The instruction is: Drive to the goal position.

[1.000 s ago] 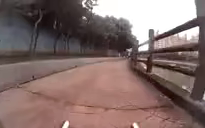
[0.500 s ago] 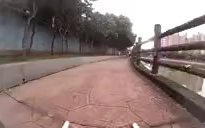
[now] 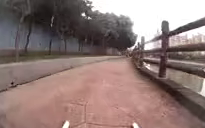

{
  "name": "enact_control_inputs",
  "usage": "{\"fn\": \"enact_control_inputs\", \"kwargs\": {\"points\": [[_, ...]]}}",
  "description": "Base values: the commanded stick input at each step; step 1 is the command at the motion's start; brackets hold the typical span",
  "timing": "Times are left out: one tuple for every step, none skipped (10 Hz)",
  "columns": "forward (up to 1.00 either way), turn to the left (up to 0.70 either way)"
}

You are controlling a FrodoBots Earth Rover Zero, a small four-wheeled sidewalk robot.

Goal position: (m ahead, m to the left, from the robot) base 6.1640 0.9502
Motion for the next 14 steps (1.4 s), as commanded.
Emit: {"fn": "enact_control_inputs", "kwargs": {"points": [[0.7, 0.0], [0.7, -0.06], [0.7, -0.15], [0.7, -0.25], [0.7, -0.32], [0.7, -0.32], [0.7, -0.31], [0.7, -0.31], [0.7, -0.3], [0.7, -0.2], [0.7, -0.03], [0.7, 0.0], [0.7, 0.0], [0.7, 0.0]]}}
